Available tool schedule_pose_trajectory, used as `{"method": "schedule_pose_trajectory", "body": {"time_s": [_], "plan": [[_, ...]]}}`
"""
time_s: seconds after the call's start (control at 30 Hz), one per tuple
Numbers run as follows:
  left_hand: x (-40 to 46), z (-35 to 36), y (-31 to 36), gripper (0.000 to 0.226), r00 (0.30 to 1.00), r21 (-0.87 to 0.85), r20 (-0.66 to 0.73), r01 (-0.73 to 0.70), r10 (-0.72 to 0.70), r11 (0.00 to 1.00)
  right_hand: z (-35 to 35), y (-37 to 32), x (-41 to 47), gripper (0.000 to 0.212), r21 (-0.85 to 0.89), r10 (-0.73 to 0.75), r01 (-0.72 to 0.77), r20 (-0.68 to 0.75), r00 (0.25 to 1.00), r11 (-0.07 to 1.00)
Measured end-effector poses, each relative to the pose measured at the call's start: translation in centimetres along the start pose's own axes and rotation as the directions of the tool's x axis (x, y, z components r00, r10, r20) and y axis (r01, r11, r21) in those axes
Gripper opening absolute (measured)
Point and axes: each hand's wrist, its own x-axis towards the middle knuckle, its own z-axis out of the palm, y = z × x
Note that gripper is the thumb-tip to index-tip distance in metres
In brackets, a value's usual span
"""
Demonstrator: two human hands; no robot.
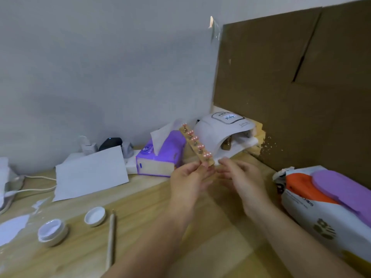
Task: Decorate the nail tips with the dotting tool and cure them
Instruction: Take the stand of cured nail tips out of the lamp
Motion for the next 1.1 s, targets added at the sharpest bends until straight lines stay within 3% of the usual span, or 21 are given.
{"method": "schedule_pose_trajectory", "body": {"time_s": [0.07,0.17,0.43,0.77,0.9,1.1], "plan": [[0.5,0.2,-0.4,0.020,1.000,0.046,0.000,-0.010,0.010,0.999,-0.6,0.7,1.8,0.014,-0.191,-0.076,0.050,-0.131,0.988,0.980],[0.8,0.3,-1.1,0.020,0.999,0.110,0.044,-0.026,0.021,0.994,-1.0,1.5,4.4,0.031,-0.470,-0.217,0.130,-0.135,0.967,0.873],[1.0,-0.4,-1.6,0.024,0.995,0.150,0.090,-0.063,0.050,0.987,0.5,1.3,9.8,0.031,-0.775,-0.216,0.062,-0.098,0.972,0.629],[0.8,-0.4,-1.4,0.037,0.990,0.120,0.126,-0.072,0.057,0.990,0.6,0.4,10.6,0.020,-0.926,-0.113,-0.062,-0.111,0.987,0.371],[0.8,-0.4,-1.6,0.029,0.987,0.109,0.139,-0.092,0.077,0.990,-0.6,0.5,9.2,0.036,-0.927,-0.117,-0.065,-0.116,0.986,0.369],[1.0,-0.4,-2.0,0.022,0.991,0.155,0.129,-0.056,0.036,0.986,-1.8,0.6,8.5,0.026,-0.942,-0.151,-0.052,-0.107,0.983,0.332]]}}
